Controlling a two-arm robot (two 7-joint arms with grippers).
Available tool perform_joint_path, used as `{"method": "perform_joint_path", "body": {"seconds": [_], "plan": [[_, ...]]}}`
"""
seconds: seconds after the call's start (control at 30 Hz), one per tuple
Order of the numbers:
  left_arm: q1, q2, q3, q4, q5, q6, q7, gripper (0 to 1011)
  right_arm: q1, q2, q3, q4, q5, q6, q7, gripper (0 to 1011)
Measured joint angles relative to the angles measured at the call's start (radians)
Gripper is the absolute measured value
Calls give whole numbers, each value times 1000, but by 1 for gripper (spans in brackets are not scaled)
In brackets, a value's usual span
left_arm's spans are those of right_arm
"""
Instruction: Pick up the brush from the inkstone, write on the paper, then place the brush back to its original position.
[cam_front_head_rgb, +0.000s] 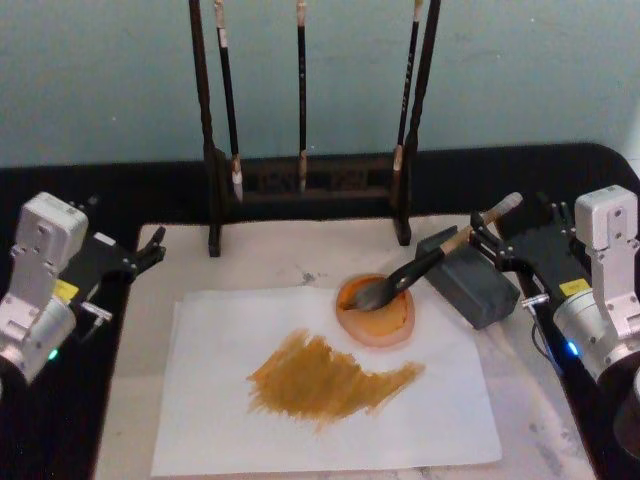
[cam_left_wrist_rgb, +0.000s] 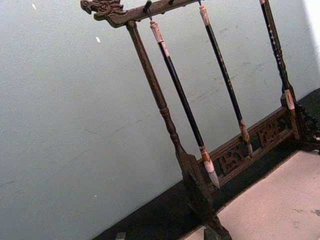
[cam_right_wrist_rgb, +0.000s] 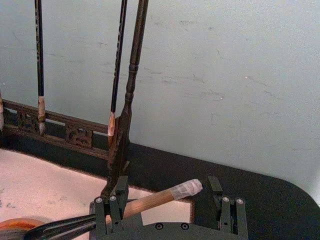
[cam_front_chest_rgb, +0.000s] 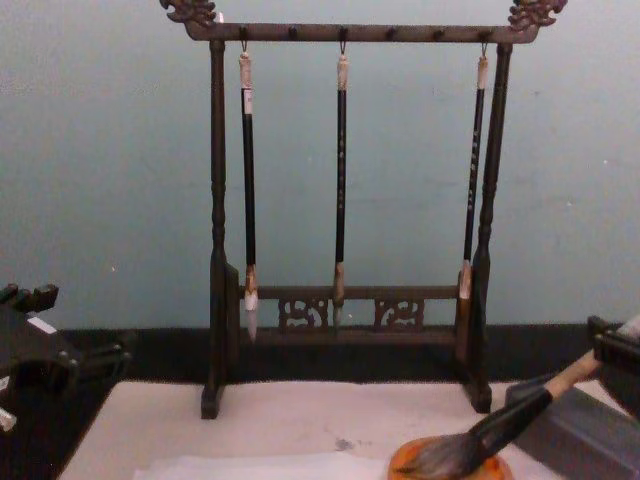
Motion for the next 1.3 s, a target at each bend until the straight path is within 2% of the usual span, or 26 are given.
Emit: {"method": "perform_joint_path", "body": {"seconds": [1.3], "plan": [[0,0,0,0,0,0,0,1010,0,0,0,0,0,0,0,1000]]}}
